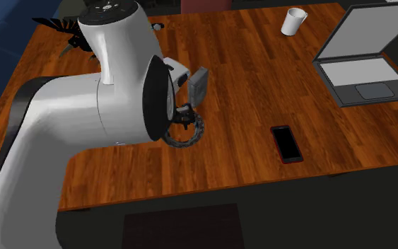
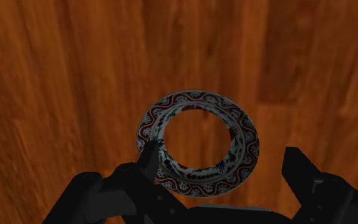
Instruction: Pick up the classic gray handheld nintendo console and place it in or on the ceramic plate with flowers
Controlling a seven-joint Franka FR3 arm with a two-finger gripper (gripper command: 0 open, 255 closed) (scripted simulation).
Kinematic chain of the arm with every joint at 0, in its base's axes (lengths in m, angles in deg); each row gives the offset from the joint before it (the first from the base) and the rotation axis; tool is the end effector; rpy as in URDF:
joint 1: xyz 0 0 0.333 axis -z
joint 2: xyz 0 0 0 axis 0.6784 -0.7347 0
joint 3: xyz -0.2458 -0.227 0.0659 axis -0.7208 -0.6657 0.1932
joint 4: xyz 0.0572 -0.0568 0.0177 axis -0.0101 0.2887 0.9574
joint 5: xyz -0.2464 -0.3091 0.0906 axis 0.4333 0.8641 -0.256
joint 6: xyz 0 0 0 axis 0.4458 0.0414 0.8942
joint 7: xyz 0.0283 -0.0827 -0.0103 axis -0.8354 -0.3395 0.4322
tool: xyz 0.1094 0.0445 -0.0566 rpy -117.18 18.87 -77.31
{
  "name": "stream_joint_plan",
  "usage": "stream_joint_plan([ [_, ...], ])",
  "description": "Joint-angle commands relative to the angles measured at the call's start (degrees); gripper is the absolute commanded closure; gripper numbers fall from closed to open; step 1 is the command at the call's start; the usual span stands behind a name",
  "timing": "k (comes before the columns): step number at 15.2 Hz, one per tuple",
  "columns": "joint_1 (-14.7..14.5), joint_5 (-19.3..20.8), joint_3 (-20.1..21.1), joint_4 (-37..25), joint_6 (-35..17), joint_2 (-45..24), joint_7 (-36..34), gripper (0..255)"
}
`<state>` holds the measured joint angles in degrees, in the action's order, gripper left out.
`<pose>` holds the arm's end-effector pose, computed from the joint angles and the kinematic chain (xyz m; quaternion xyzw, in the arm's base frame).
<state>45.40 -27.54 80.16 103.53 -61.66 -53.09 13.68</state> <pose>0.4267 -0.0013 0.5755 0.9990 0.0041 0.0298 0.0343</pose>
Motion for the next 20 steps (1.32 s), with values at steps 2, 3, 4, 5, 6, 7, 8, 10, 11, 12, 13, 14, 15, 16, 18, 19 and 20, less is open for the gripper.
stream_joint_plan([
  [2,1.1,0.1,-0.3,-6.7,-0.3,-7.4,-2.0,0],
  [3,1.4,0.1,-0.5,-9.0,-0.2,-9.7,-2.6,0],
  [4,1.7,0.0,-0.7,-11.4,0.0,-12.0,-3.2,0],
  [5,2.0,0.0,-0.9,-13.9,0.2,-14.3,-3.7,0],
  [6,2.3,0.0,-1.1,-16.4,0.6,-16.6,-4.3,0],
  [7,2.6,0.0,-1.3,-19.1,1.0,-18.9,-4.9,0],
  [8,2.9,-0.1,-1.5,-21.8,1.5,-21.2,-5.4,0],
  [10,3.4,-0.3,-2.0,-27.5,2.7,-25.9,-6.4,0],
  [11,3.7,-0.4,-2.3,-30.5,3.4,-28.3,-6.9,0],
  [12,3.9,-0.6,-2.5,-33.7,4.2,-30.8,-7.3,0],
  [13,4.2,-0.7,-2.8,-37.0,5.1,-33.3,-7.8,0],
  [14,4.3,-0.8,-2.9,-38.4,5.5,-34.3,-8.0,0],
  [15,4.3,-0.8,-2.9,-37.4,4.7,-34.2,-8.0,0],
  [16,4.4,-0.8,-2.9,-36.5,3.9,-34.1,-8.0,0],
  [18,4.4,-0.8,-3.0,-34.8,2.3,-33.9,-8.0,0],
  [19,4.4,-0.8,-3.0,-34.0,1.5,-33.9,-8.0,0],
  [20,4.4,-0.8,-3.0,-33.2,0.7,-33.9,-8.0,0],
])
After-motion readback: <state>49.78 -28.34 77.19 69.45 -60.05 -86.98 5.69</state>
